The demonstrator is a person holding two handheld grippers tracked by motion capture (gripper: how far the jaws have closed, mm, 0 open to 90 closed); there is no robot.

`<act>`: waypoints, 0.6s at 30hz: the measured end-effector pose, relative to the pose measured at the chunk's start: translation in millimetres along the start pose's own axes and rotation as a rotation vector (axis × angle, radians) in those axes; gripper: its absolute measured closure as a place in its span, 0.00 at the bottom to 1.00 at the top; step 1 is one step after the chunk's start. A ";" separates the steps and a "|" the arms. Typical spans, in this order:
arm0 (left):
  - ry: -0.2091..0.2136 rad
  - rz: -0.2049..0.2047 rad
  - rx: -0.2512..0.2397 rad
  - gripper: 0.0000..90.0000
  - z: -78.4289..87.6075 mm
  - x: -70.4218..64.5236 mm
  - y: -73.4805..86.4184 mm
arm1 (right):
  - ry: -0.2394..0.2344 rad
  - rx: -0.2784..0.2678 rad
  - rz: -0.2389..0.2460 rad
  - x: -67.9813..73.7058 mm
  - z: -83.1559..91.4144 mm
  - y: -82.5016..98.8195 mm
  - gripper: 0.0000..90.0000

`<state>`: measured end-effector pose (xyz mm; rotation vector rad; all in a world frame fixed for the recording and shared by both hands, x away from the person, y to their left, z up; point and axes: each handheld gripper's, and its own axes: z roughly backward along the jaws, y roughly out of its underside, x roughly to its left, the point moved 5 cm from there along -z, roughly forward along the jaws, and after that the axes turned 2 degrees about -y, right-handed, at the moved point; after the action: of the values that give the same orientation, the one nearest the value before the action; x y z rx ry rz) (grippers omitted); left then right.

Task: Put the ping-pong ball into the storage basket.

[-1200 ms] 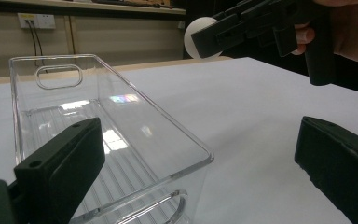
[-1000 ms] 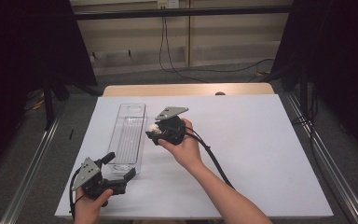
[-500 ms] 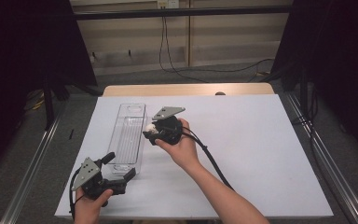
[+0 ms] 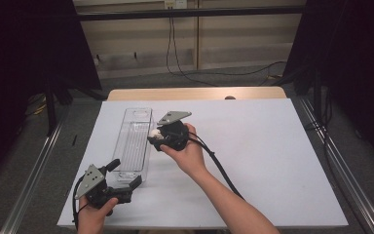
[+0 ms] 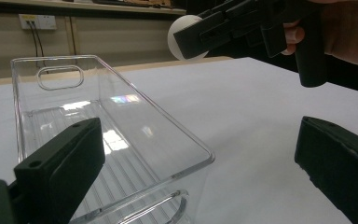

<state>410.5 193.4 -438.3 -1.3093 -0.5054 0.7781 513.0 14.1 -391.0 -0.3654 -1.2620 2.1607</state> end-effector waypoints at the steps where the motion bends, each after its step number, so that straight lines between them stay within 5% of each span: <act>1: -0.002 0.000 0.000 0.02 0.1 0.0 -0.1 | 0.000 -0.002 0.000 0.5 -0.6 -0.5 0.57; 18: -0.011 0.005 -0.007 0.02 -0.3 0.6 -0.8 | -0.019 0.002 0.011 8.2 -8.2 -3.4 0.57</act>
<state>411.3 193.6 -437.7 -1.3133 -0.5146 0.7887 512.0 26.2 -391.8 -0.3526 -1.2703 2.1796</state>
